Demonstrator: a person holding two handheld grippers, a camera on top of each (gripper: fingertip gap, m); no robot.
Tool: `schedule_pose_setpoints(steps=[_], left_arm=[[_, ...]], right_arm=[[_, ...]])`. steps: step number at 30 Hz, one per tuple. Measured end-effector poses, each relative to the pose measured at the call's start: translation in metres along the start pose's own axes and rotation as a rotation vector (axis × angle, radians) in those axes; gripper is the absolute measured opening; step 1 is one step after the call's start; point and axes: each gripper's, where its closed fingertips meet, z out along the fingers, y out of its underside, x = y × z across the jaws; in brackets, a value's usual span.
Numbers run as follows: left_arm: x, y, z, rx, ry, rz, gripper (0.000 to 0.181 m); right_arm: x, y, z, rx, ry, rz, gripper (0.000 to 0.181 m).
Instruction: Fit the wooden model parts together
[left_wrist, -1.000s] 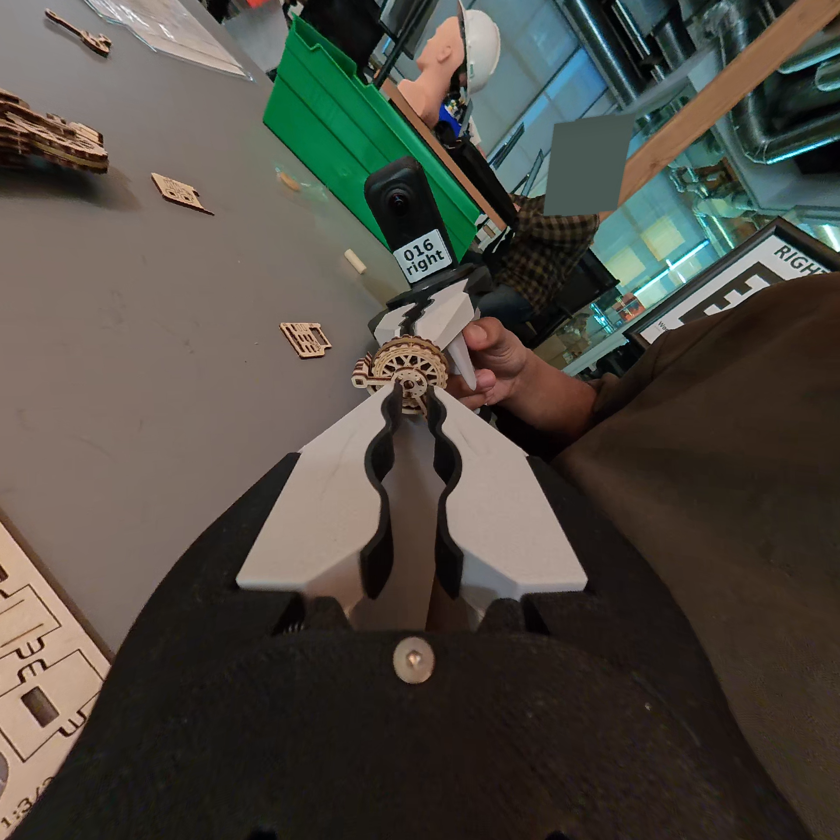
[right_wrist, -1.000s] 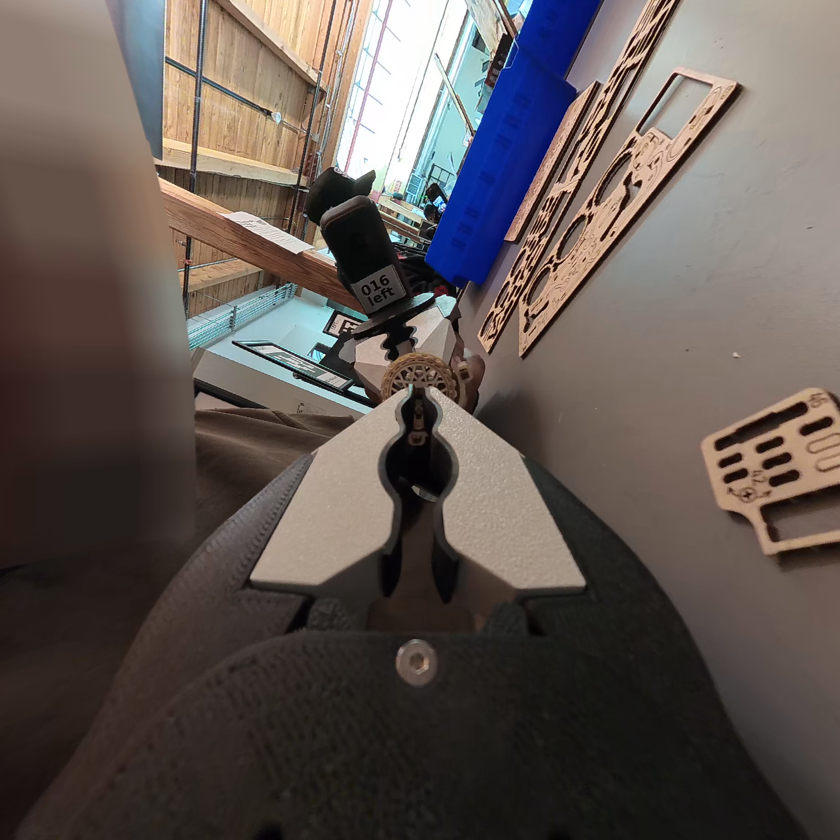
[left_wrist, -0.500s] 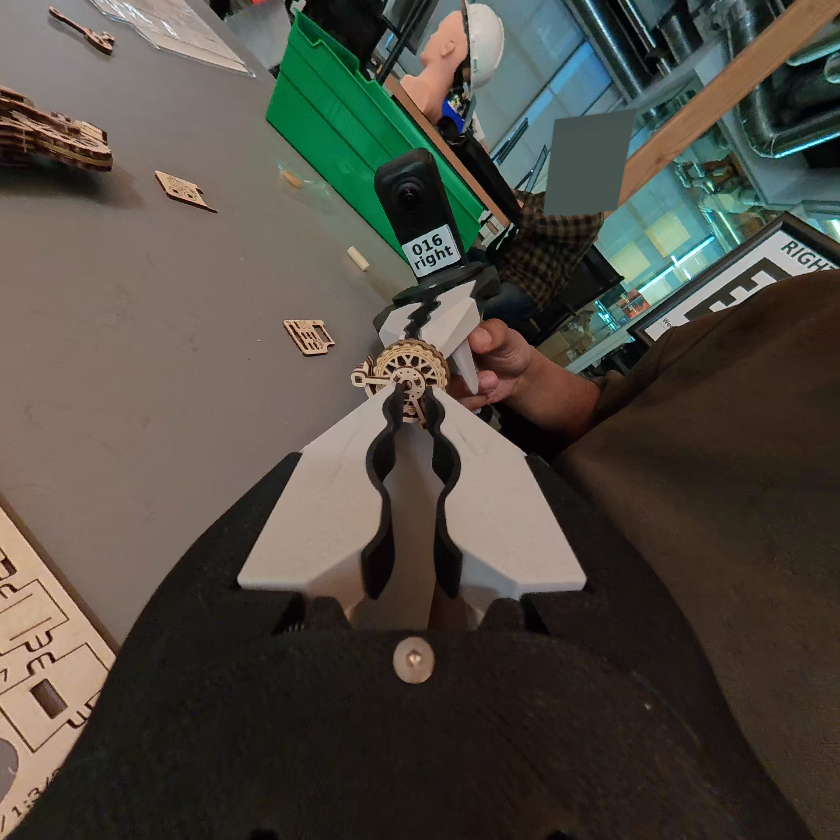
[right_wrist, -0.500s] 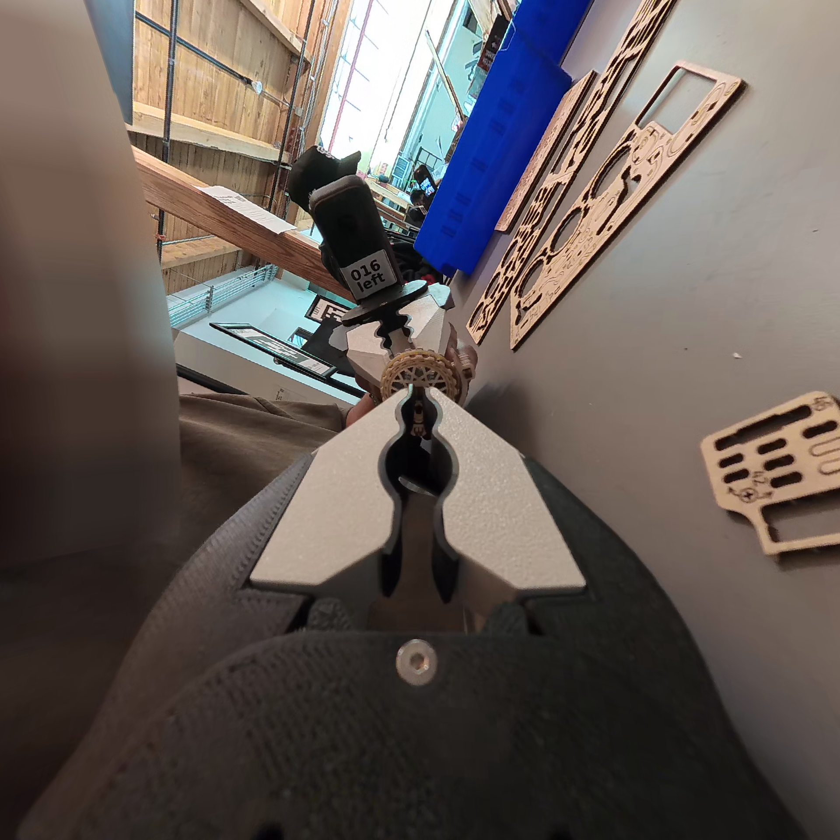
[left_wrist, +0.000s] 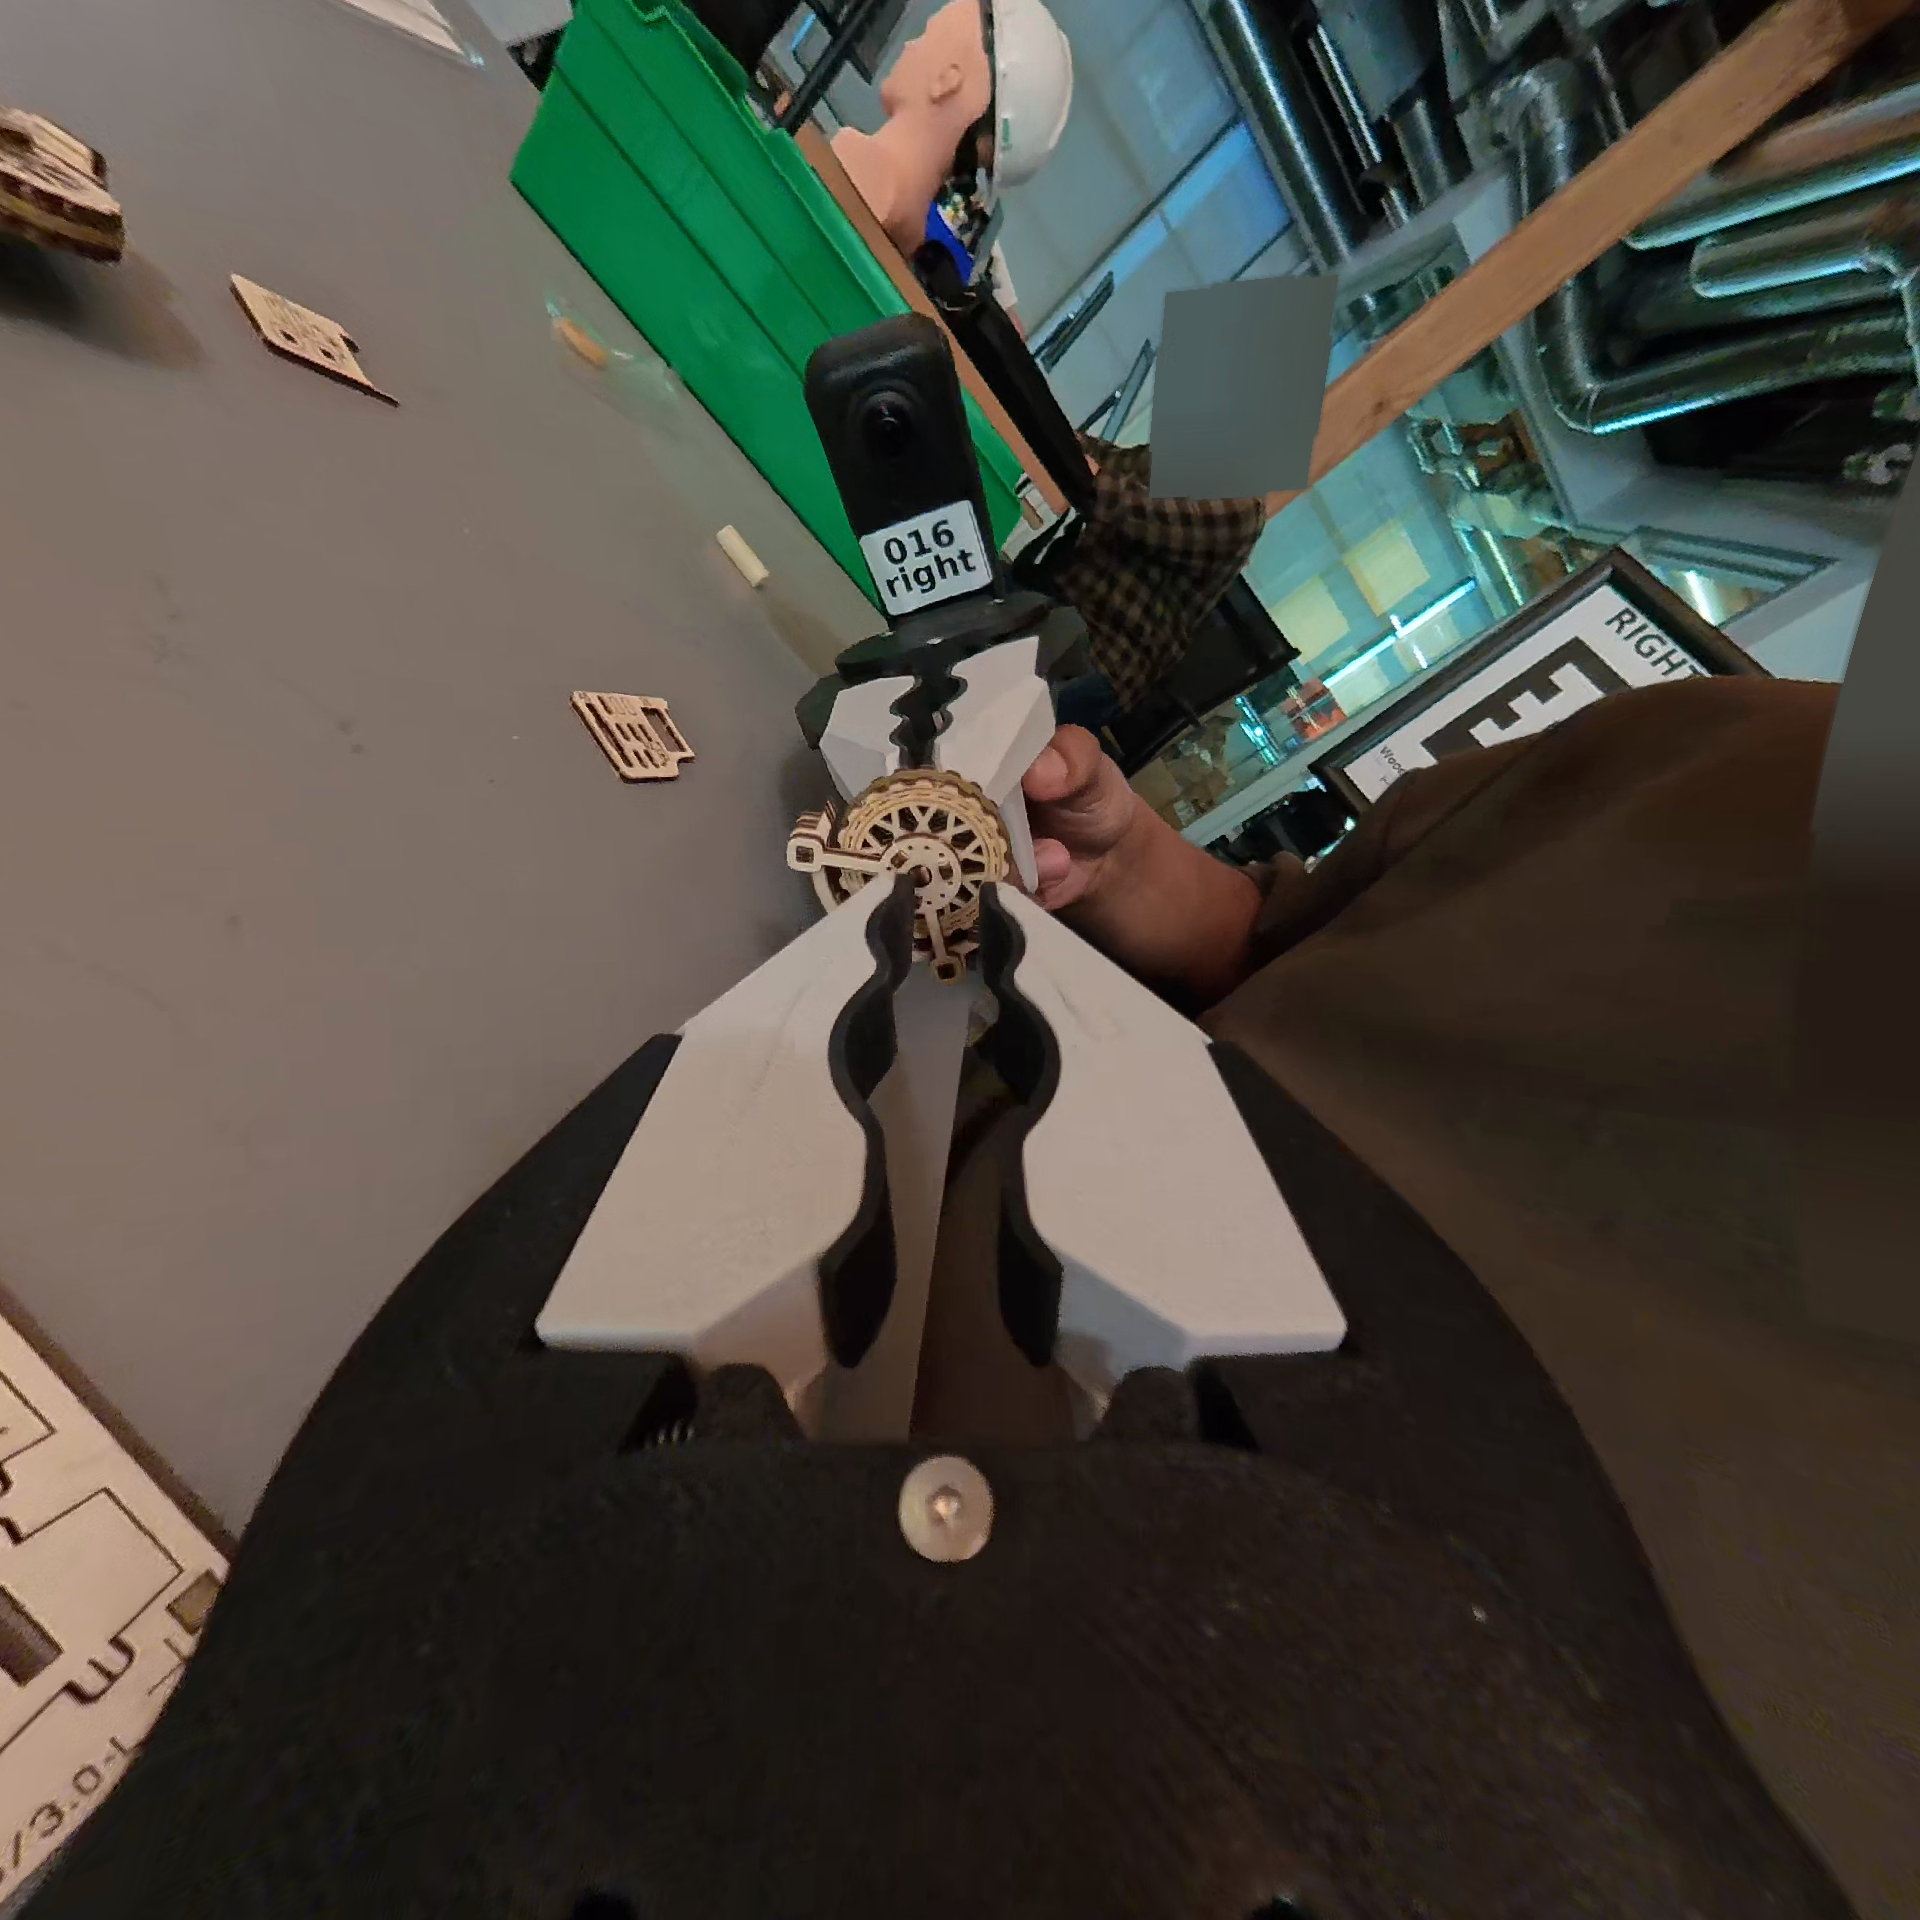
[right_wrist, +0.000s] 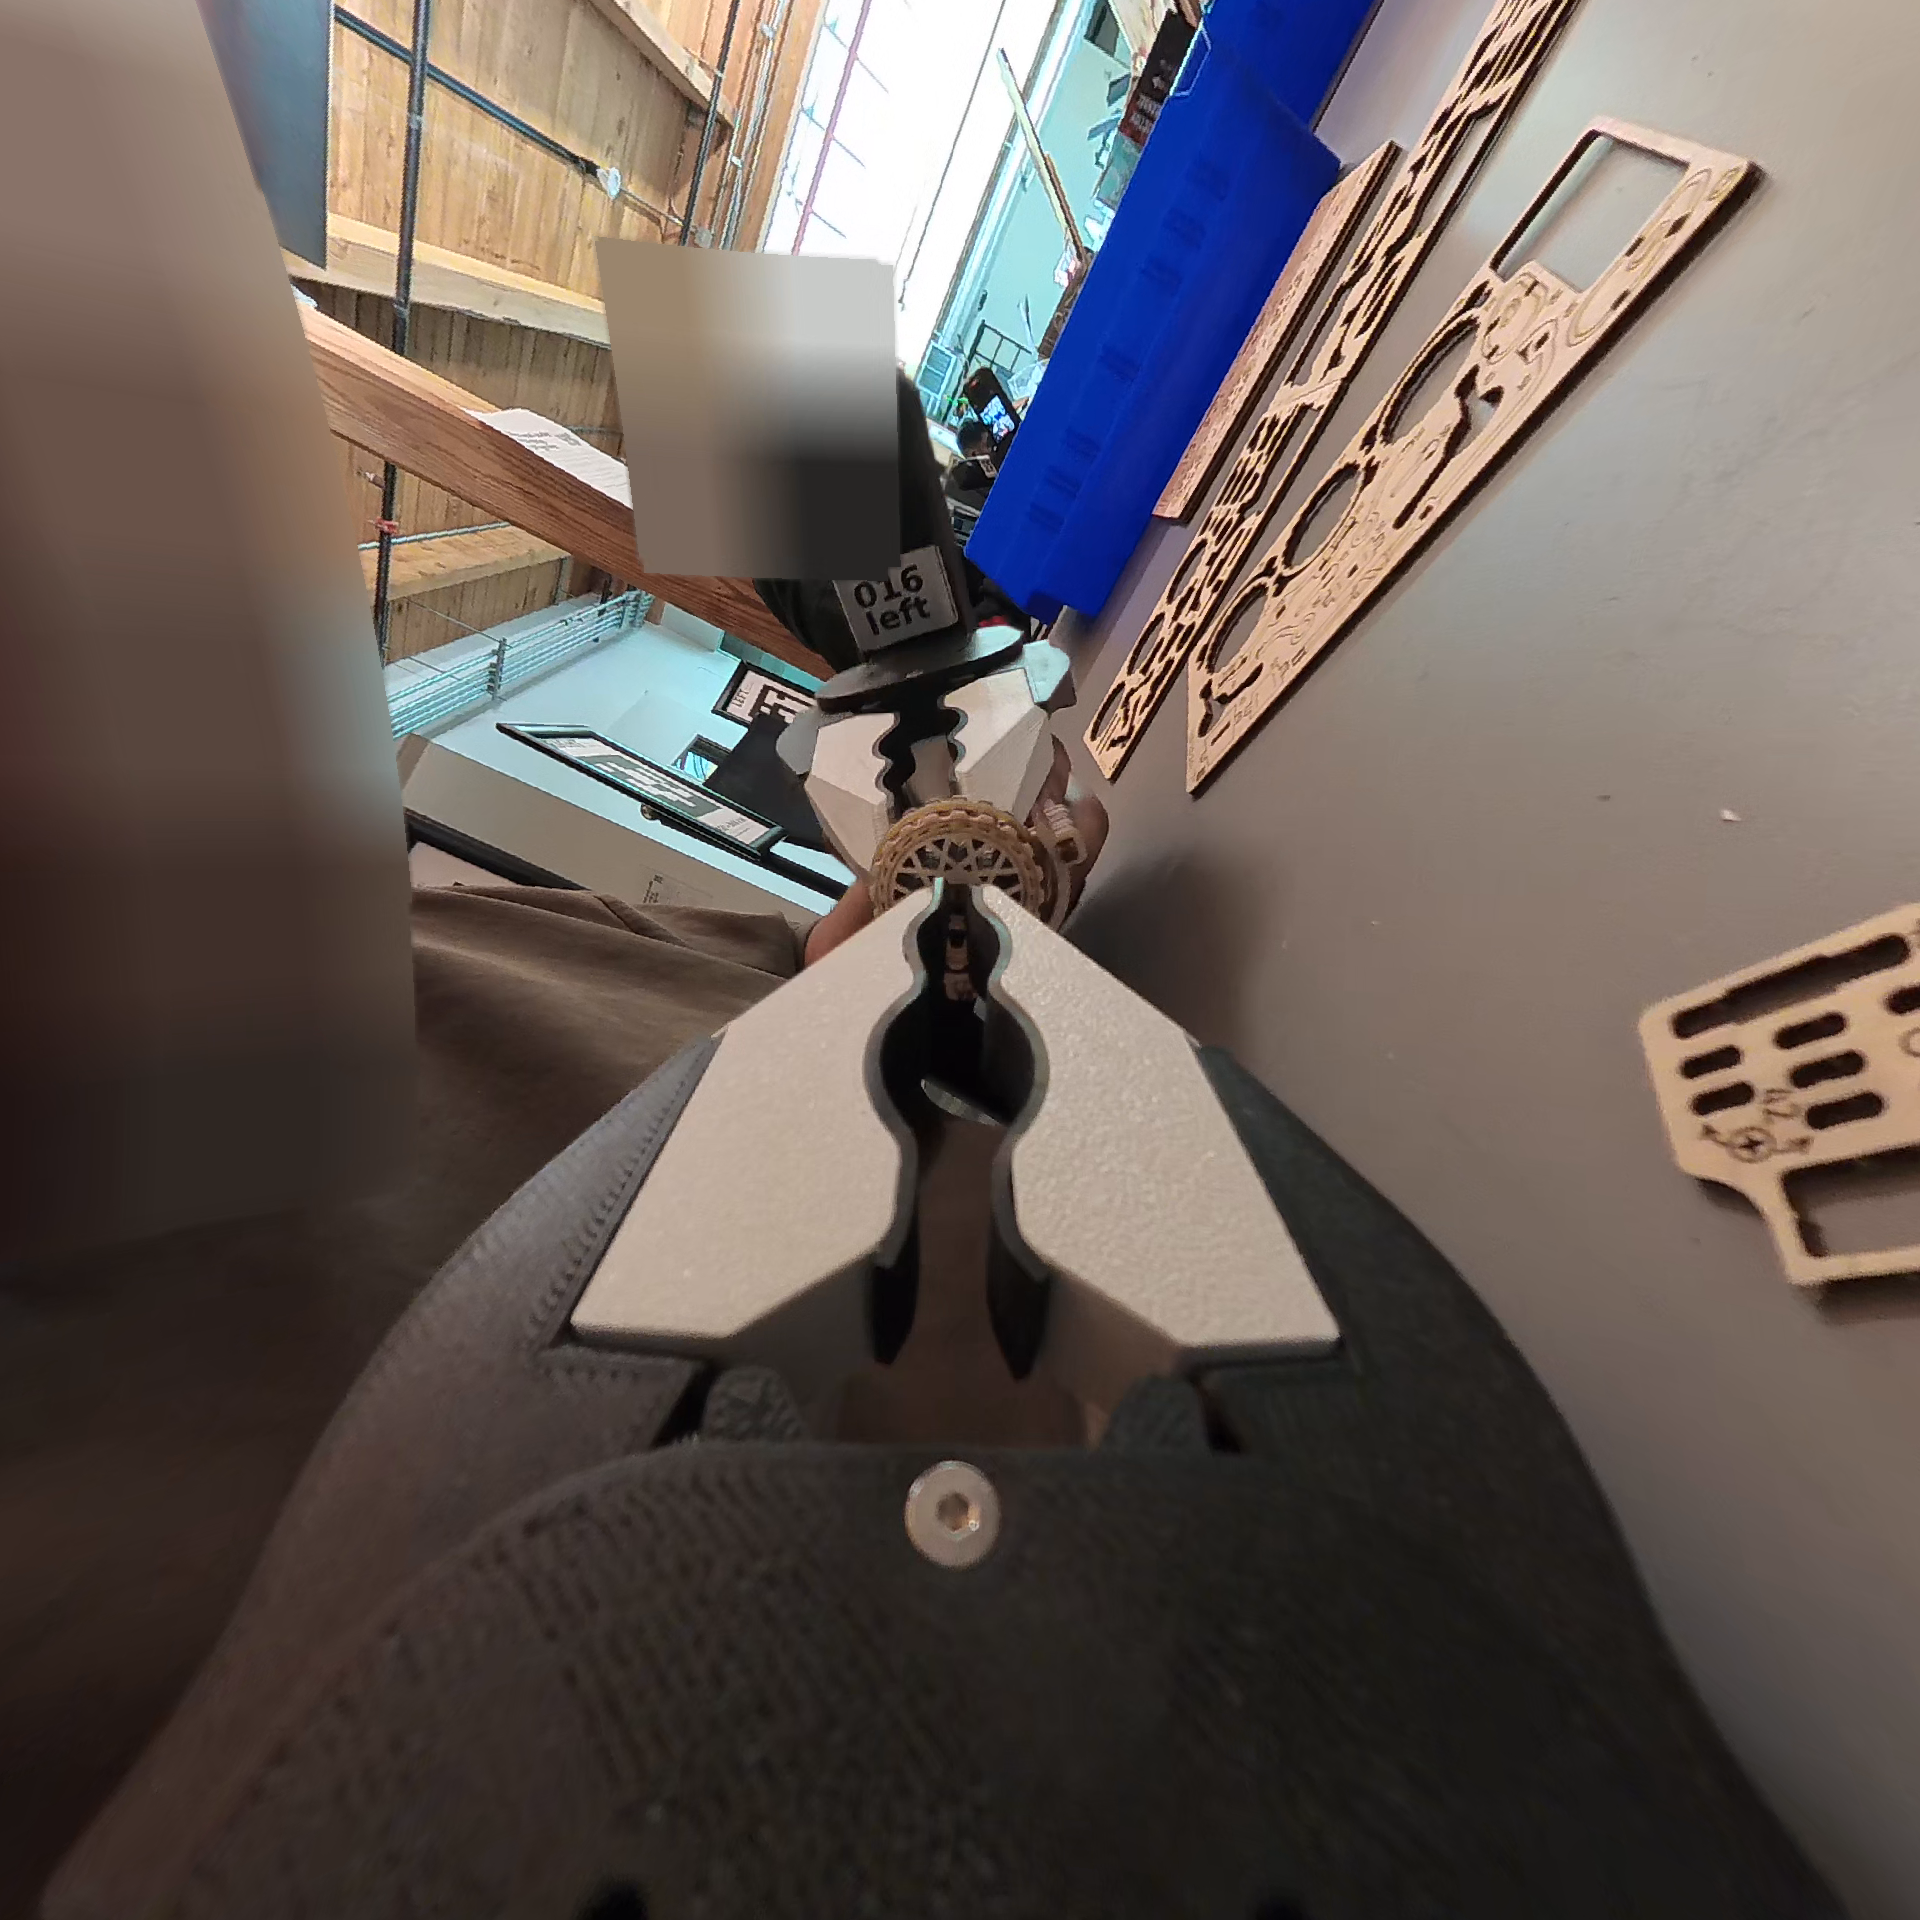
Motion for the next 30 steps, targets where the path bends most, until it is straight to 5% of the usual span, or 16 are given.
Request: schedule_pose_setpoints(steps=[30], left_arm=[[-0.0025,0.001,-0.003,-0.009,0.04,-0.103,0.0]], right_arm=[[-0.0014,0.0045,0.0026,-0.026,-0.004,-0.01,0.0]])
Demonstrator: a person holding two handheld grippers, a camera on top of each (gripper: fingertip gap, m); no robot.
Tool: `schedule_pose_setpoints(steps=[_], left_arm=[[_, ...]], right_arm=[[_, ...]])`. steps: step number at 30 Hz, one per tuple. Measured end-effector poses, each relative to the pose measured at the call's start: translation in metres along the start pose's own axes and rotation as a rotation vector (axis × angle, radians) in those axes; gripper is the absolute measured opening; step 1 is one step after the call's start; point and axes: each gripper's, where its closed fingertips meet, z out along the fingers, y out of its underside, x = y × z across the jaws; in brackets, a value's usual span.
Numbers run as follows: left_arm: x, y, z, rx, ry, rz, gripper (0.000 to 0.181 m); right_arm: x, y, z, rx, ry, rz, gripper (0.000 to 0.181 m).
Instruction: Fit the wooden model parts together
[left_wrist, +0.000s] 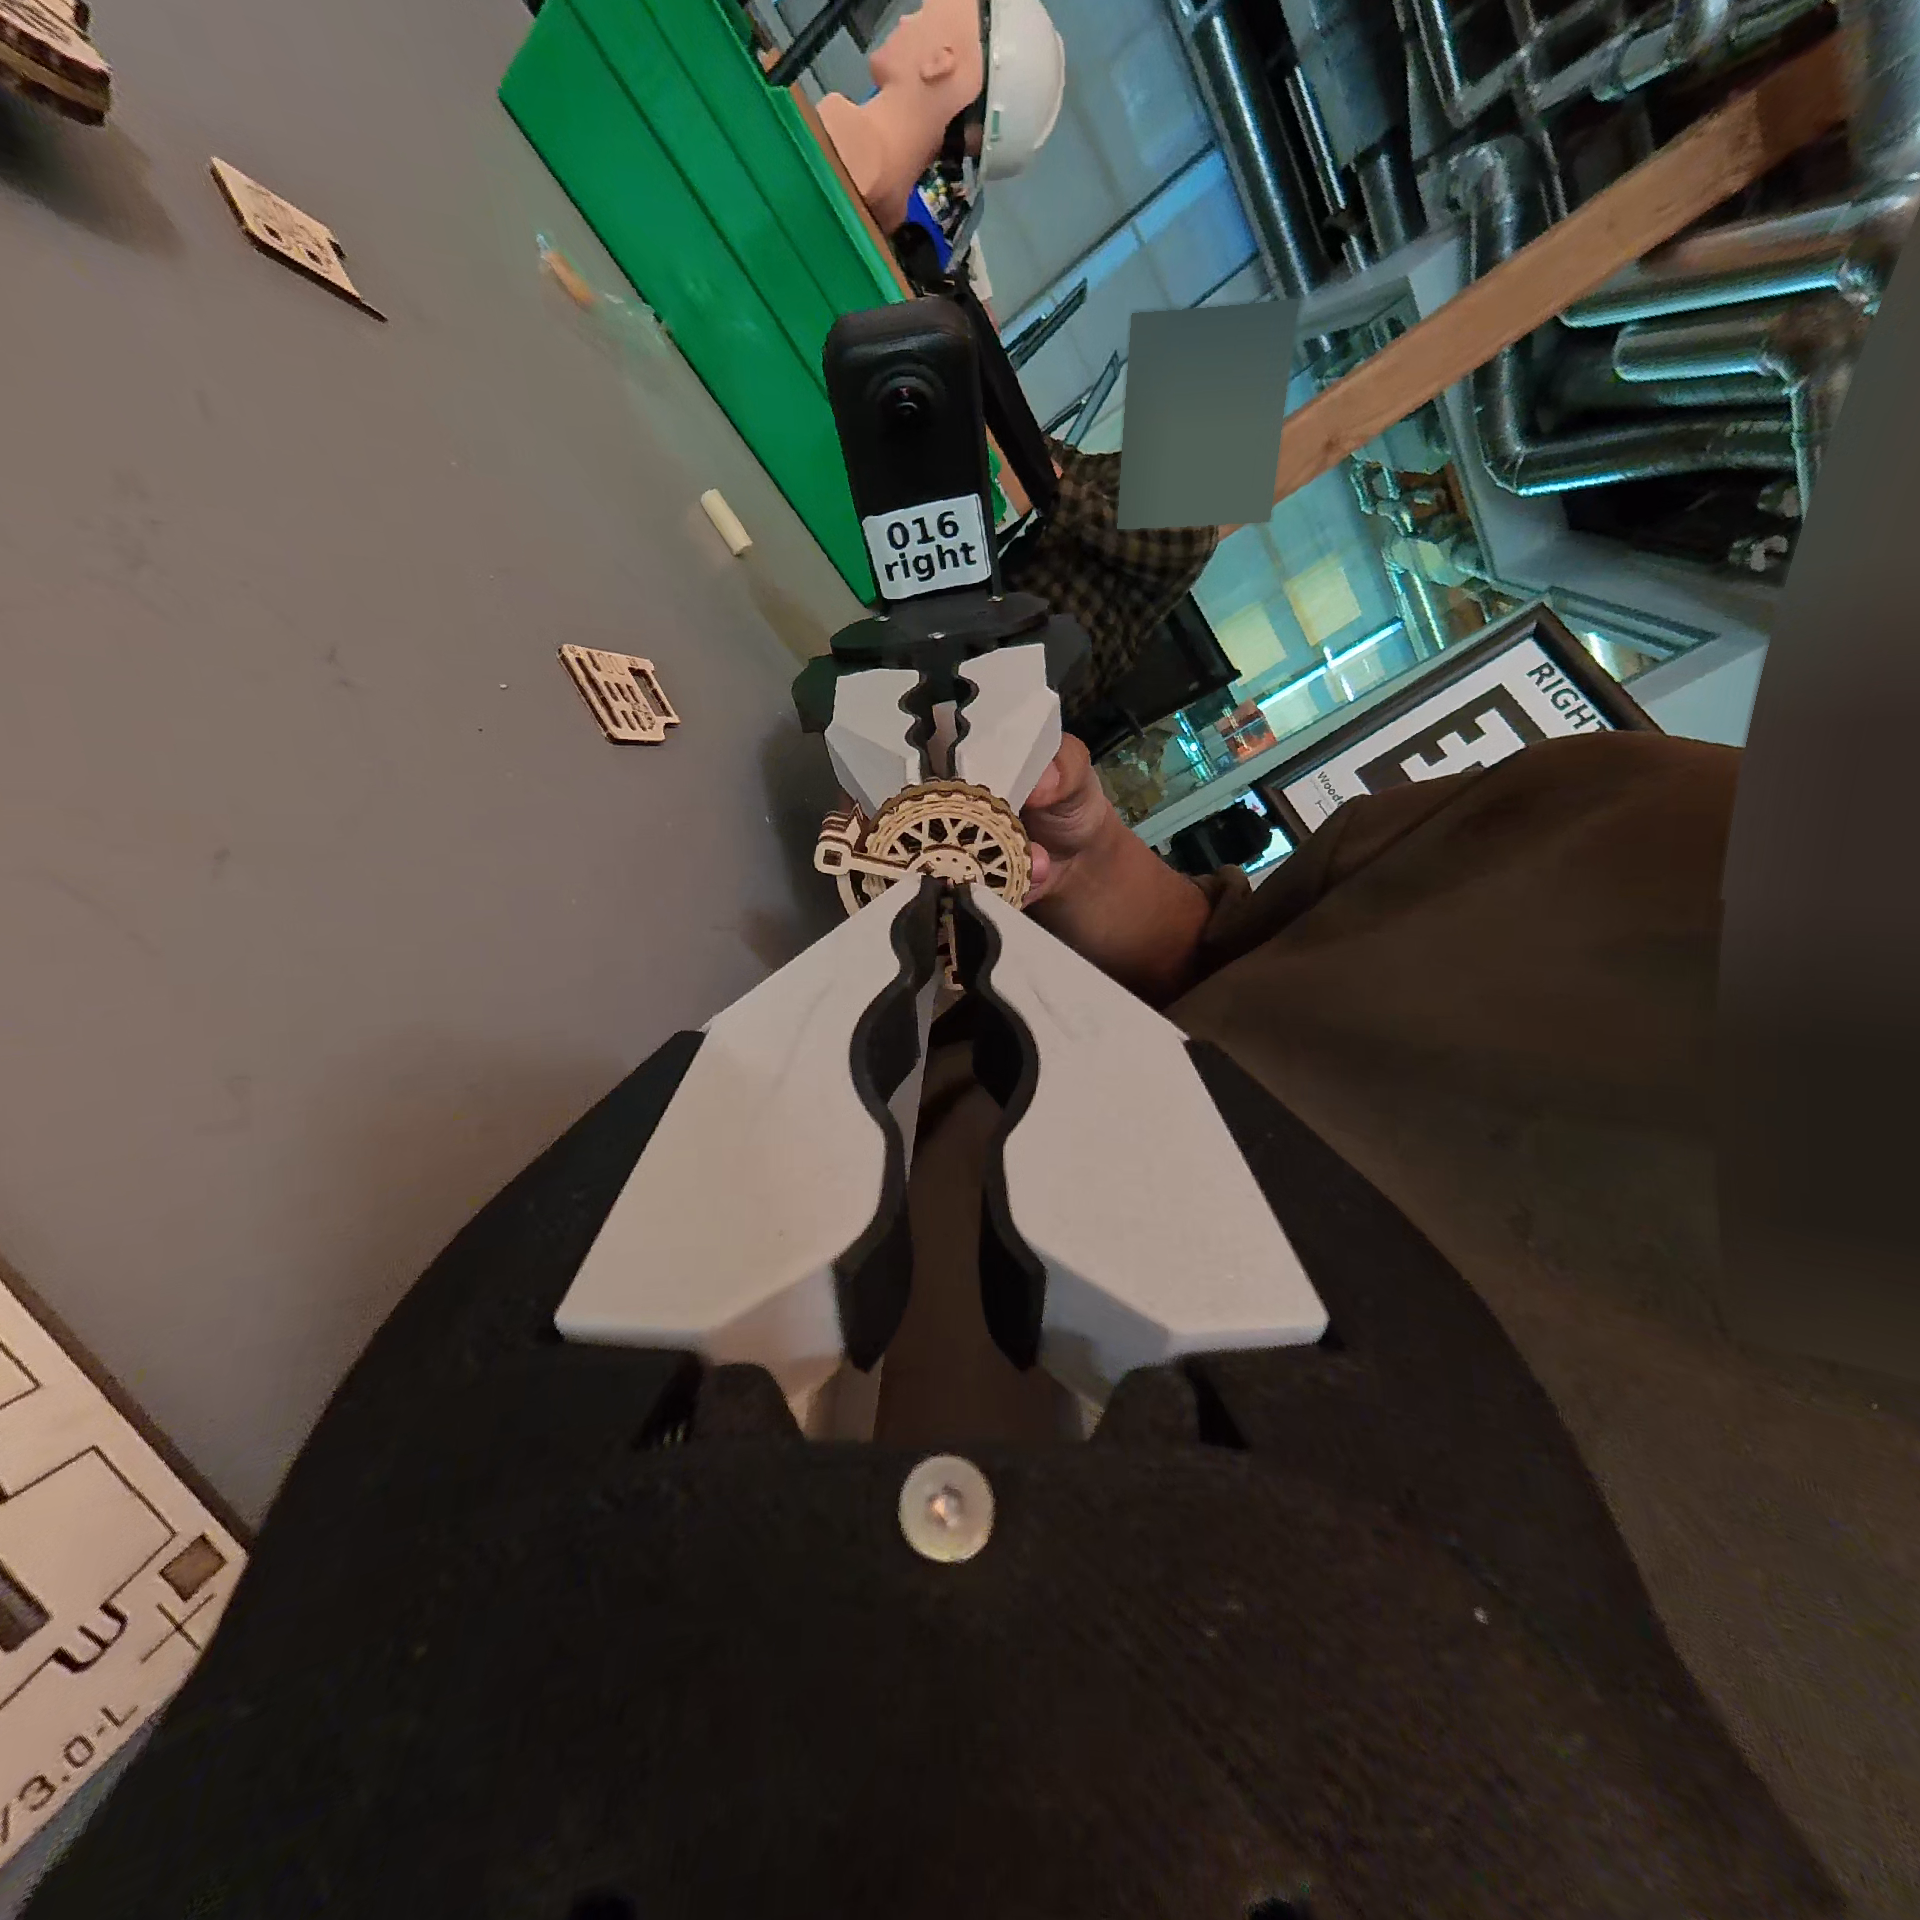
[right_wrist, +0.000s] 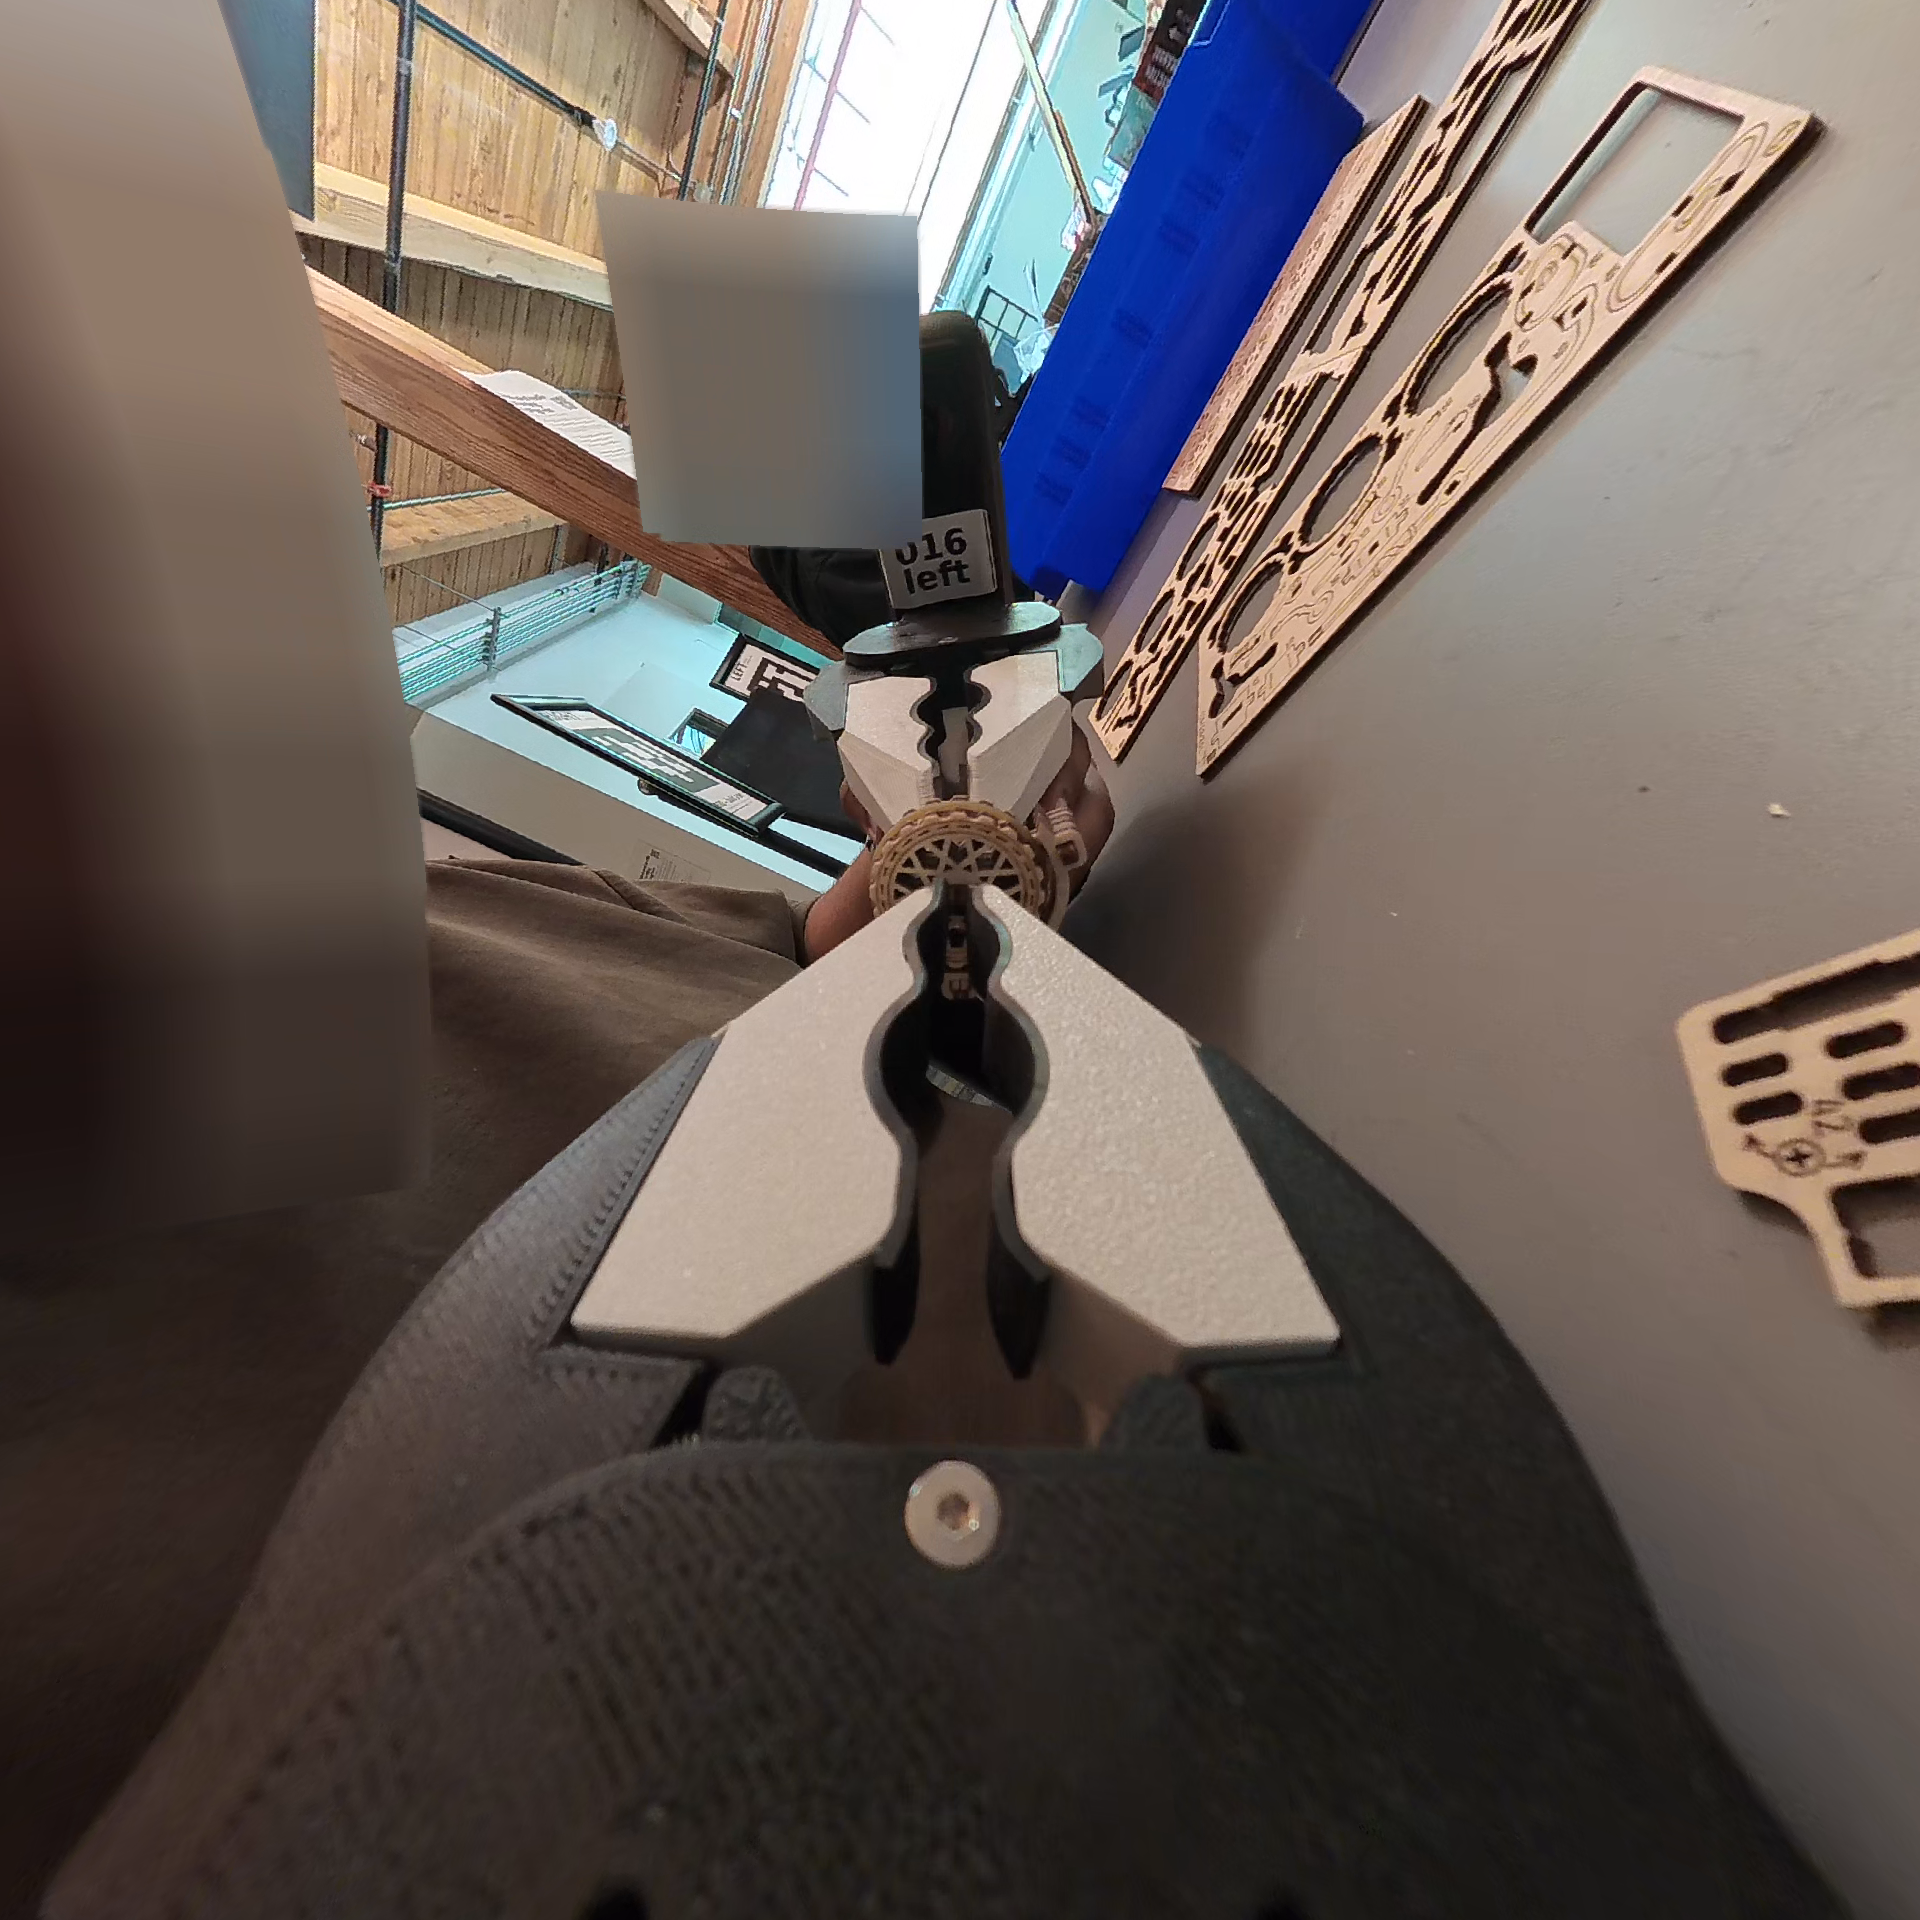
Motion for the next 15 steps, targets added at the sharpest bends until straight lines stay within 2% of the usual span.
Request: schedule_pose_setpoints(steps=[15], left_arm=[[-0.0024,0.0004,0.0001,-0.001,-0.017,0.007,0.0]], right_arm=[[0.0017,-0.0002,-0.0002,0.0,0.018,-0.015,0.0]])
